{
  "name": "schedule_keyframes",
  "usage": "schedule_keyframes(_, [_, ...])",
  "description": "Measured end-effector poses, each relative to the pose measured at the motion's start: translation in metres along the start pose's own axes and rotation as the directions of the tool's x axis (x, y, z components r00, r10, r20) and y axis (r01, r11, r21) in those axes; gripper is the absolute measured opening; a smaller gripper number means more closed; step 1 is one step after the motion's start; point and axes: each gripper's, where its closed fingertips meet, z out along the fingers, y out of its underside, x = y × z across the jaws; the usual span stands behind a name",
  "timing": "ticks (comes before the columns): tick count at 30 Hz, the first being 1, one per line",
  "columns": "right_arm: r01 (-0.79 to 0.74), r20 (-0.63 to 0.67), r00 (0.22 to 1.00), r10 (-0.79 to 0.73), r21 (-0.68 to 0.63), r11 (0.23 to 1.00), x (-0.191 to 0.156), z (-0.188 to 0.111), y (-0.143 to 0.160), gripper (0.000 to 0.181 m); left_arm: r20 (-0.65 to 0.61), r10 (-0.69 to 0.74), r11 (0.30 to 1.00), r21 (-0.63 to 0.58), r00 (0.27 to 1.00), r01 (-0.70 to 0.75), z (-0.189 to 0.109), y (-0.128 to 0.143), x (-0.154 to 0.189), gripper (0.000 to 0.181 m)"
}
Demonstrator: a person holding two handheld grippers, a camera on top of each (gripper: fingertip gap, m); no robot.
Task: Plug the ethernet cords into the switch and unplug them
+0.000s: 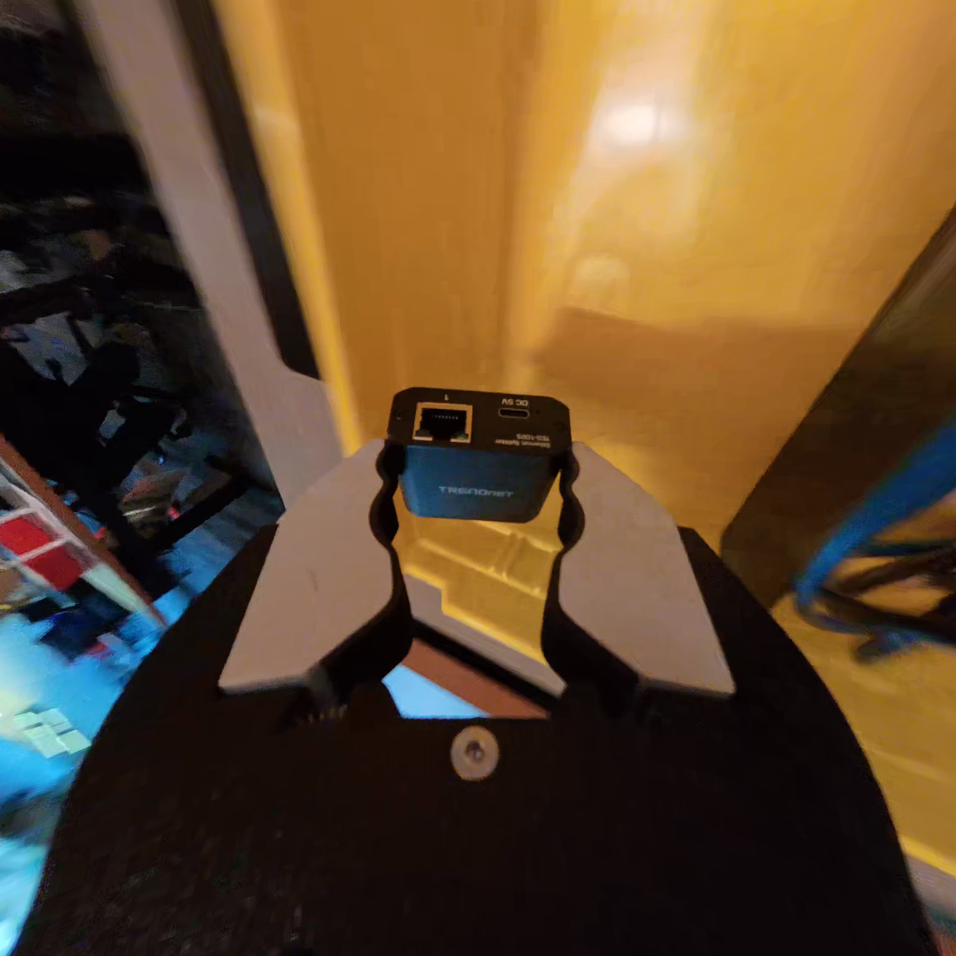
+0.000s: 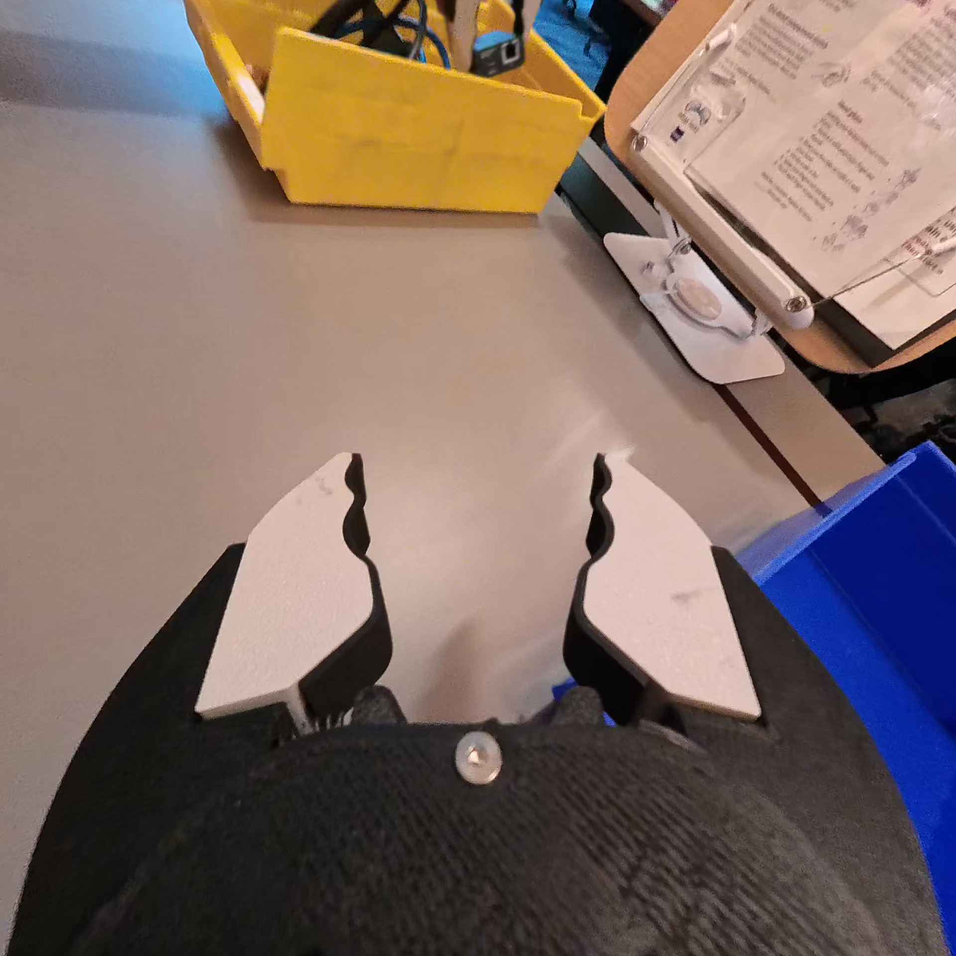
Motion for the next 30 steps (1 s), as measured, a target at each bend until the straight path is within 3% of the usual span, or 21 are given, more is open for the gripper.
schedule_keyframes(2, [-0.015, -0.01, 1.0, 0.015, 0.041, 0.999, -0.003, 0.002, -0.008, 0.083, 0.002, -0.177, 0.957, 0.235, 0.984, 0.171, -0.049, -0.023, -0.011, 0.06])
schedule_keyframes(3, [-0.029, -0.005, 1.0, 0.03, 0.074, 0.997, -0.006, 0.004, -0.014, 0.084, -0.011, -0.26, 0.899, 0.363, 0.965, 0.246, -0.077, -0.037, -0.015, 0.06])
schedule_keyframes(5, [-0.086, 0.031, 0.996, 0.082, 0.155, 0.984, -0.013, 0.012, -0.032, 0.085, -0.117, -0.338, 0.726, 0.599, 0.934, 0.338, -0.136, -0.068, -0.007, 0.06])
schedule_keyframes(8, [-0.145, 0.089, 0.988, 0.126, 0.267, 0.953, -0.024, 0.027, -0.066, 0.087, -0.249, -0.292, 0.438, 0.823, 0.924, 0.36, -0.212, -0.116, 0.036, 0.06])
schedule_keyframes(12, [-0.162, 0.125, 0.984, 0.127, 0.329, 0.93, -0.037, 0.053, -0.104, 0.096, -0.415, -0.117, 0.028, 0.907, 0.903, 0.42, -0.278, -0.177, 0.125, 0.06])
schedule_keyframes(15, [-0.178, 0.168, 0.978, 0.121, 0.388, 0.904, -0.049, 0.06, -0.128, 0.096, -0.482, 0.011, -0.17, 0.862, 0.876, 0.477, -0.294, -0.208, 0.181, 0.06])
schedule_keyframes(18, [-0.175, 0.227, 0.97, 0.082, 0.426, 0.888, -0.064, 0.055, -0.138, 0.092, -0.501, 0.041, -0.197, 0.844, 0.865, 0.498, -0.286, -0.225, 0.214, 0.06])
schedule_keyframes(23, [-0.182, 0.324, 0.945, 0.047, 0.402, 0.897, -0.085, 0.049, -0.132, 0.083, -0.448, 0.087, -0.236, 0.858, 0.89, 0.455, -0.285, -0.234, 0.24, 0.06])
schedule_keyframes(26, [-0.217, 0.378, 0.925, 0.048, 0.42, 0.881, -0.089, 0.041, -0.132, 0.063, -0.427, 0.115, -0.19, 0.877, 0.897, 0.442, -0.279, -0.236, 0.246, 0.06])
schedule_keyframes(30, [-0.166, 0.388, 0.922, 0.016, 0.359, 0.918, -0.093, 0.044, -0.123, 0.065, -0.403, 0.141, -0.142, 0.895, 0.904, 0.422, -0.274, -0.239, 0.252, 0.06])
